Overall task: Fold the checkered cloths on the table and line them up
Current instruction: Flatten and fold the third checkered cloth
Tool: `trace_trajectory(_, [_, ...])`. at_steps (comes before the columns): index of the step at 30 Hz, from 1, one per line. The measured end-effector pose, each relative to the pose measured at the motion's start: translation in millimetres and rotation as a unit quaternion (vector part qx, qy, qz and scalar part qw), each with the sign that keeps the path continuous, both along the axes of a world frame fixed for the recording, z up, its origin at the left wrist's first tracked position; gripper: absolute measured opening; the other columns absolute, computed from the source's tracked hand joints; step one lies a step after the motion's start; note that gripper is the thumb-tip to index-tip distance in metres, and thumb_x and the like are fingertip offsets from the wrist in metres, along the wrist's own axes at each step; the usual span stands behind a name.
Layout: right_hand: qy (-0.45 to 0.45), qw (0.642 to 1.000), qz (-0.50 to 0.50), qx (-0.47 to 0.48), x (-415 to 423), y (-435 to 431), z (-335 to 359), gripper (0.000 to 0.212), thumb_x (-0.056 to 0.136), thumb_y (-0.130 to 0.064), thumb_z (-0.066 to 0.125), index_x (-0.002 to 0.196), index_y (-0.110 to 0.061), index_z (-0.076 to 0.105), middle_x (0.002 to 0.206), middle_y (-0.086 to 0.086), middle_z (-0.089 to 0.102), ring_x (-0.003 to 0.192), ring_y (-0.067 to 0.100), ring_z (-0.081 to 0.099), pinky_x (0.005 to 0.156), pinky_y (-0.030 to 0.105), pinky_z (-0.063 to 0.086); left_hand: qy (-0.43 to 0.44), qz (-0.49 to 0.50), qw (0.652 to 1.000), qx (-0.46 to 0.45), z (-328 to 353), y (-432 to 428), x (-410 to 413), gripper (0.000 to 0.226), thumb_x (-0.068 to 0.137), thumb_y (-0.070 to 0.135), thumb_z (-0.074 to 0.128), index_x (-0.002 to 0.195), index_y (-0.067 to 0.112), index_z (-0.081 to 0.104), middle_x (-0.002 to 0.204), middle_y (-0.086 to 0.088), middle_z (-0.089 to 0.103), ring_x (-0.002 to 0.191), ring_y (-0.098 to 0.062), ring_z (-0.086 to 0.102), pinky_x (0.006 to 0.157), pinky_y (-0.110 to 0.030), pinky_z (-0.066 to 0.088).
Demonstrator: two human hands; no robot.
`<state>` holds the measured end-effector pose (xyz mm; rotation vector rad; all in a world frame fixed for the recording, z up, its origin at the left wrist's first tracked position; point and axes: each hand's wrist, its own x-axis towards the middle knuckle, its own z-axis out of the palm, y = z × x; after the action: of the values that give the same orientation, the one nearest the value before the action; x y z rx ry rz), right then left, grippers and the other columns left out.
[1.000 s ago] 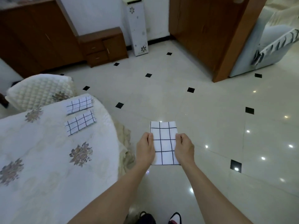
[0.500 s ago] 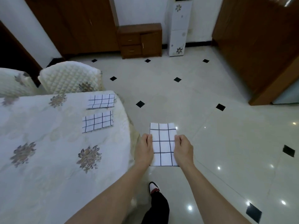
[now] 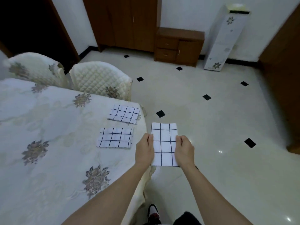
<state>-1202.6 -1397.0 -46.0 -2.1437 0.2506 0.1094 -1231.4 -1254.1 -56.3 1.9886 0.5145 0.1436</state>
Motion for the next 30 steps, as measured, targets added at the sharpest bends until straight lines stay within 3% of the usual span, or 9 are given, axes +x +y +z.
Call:
trace_trajectory(10, [0.012,0.968,0.250,0.003,57.1,132.3,-17.0,0.032,0.105,-0.032,0.041,0.087,-0.010,0.056,0.075,0.000,0.060,0.069,0.013,0.054,0.058,0.030,0.038,0.020,0.231,0.973,0.018,-14.0,102.3,-10.2,0.035,0.107,0.033,0.039,0.076,0.017,0.043,0.063,0.001,0.044,0.055,-0.011,0.036,0.051,-0.025,0.029])
trace_trajectory(19, [0.051,0.863,0.503,-0.013,52.3,208.2,-25.3,0.034,0.105,-0.034,0.039,0.077,-0.018,0.048,0.068,0.000,0.053,0.061,0.012,0.046,0.055,0.029,0.035,0.063,0.473,0.878,0.018,-22.1,121.0,-59.4,0.036,0.106,0.032,0.040,0.072,0.021,0.041,0.060,0.007,0.041,0.054,-0.009,0.035,0.053,-0.027,0.029])
trace_trajectory(24, [0.076,0.796,0.597,-0.065,43.0,214.1,-44.6,0.028,0.106,-0.035,0.037,0.086,-0.020,0.051,0.074,0.001,0.057,0.064,0.014,0.049,0.054,0.031,0.035,0.083,0.549,0.831,-0.008,-41.9,104.1,-81.9,0.032,0.105,0.026,0.045,0.076,0.013,0.048,0.066,-0.005,0.055,0.060,-0.012,0.045,0.056,-0.021,0.034])
trace_trajectory(27, [0.082,0.761,0.636,-0.096,39.0,219.7,-55.7,0.026,0.106,-0.032,0.037,0.085,-0.020,0.047,0.071,0.000,0.054,0.062,0.015,0.047,0.054,0.032,0.034,0.085,0.576,0.813,-0.027,-56.2,99.6,-92.8,0.031,0.104,0.025,0.049,0.073,0.021,0.046,0.062,0.005,0.050,0.059,-0.009,0.043,0.058,-0.029,0.035])
trace_trajectory(30, [0.083,0.750,0.645,-0.117,35.9,225.4,-66.7,0.027,0.106,-0.031,0.038,0.083,-0.019,0.046,0.071,0.000,0.053,0.062,0.017,0.048,0.057,0.034,0.036,0.089,0.580,0.809,-0.030,-66.5,99.8,-98.4,0.033,0.102,0.023,0.052,0.070,0.026,0.045,0.059,0.010,0.047,0.057,-0.004,0.042,0.059,-0.030,0.033])
